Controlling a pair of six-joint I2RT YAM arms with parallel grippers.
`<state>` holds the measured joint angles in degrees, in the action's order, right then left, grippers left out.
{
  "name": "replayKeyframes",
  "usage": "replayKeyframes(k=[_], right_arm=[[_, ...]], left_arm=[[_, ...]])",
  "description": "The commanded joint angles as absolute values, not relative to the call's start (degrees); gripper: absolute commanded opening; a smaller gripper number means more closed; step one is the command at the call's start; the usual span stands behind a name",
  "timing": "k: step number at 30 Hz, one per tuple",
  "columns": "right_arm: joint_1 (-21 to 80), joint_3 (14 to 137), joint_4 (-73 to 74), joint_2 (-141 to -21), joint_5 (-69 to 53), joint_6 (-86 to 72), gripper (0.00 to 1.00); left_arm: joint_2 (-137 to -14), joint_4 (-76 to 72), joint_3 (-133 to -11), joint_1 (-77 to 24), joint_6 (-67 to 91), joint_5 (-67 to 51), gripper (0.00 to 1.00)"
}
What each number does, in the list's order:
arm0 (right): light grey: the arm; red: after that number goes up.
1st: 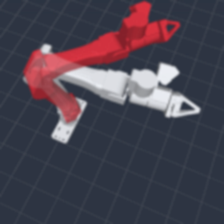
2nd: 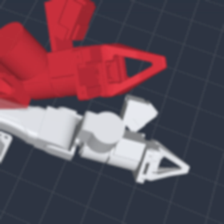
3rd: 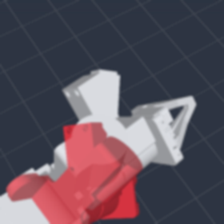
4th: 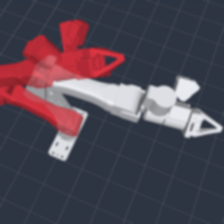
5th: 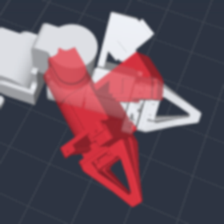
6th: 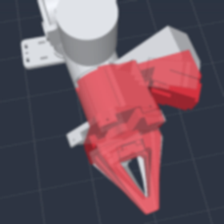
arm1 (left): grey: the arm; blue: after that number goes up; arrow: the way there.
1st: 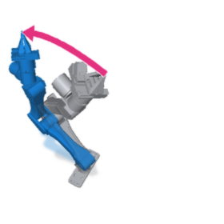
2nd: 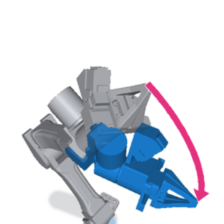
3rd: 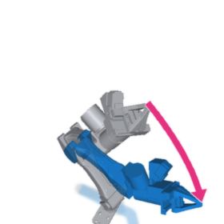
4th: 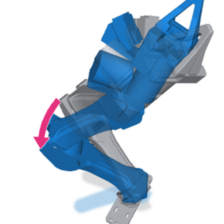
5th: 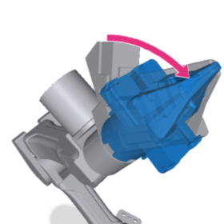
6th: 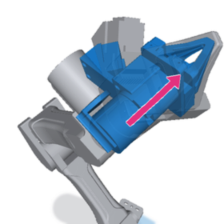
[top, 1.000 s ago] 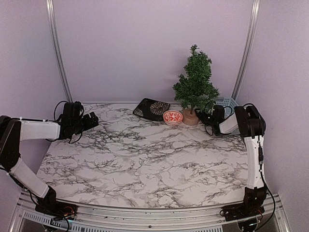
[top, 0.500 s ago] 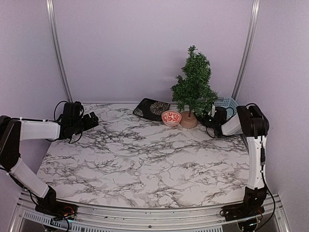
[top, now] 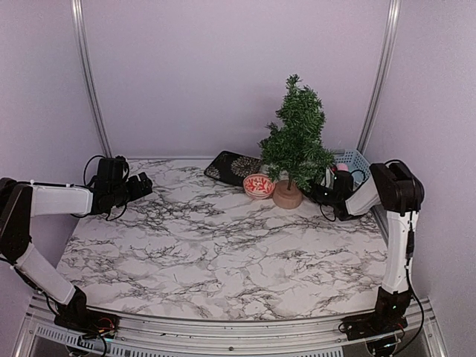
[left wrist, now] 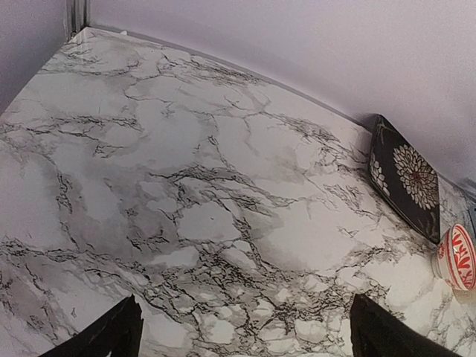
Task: Decorate the small christmas tree
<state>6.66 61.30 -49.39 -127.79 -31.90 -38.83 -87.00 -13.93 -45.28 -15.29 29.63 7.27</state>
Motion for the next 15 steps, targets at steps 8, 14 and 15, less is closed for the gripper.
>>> replayKeyframes(k=[8, 14, 15], right_arm=[[14.8, 47.9, -50.0, -124.4, -37.9, -38.5, 0.30], [19.8, 41.9, -55.5, -122.0, -34.7, -42.3, 0.32], [20.8, 41.3, -56.7, -121.9, -34.0, -43.1, 0.32]], left_arm=[[-87.2, -15.3, -46.4, -15.4, 30.1, 5.3, 0.99], [-86.5, -15.4, -45.3, -15.4, 29.8, 3.3, 0.99], [-86.4, -15.4, -44.9, -15.5, 29.8, 2.8, 0.99]])
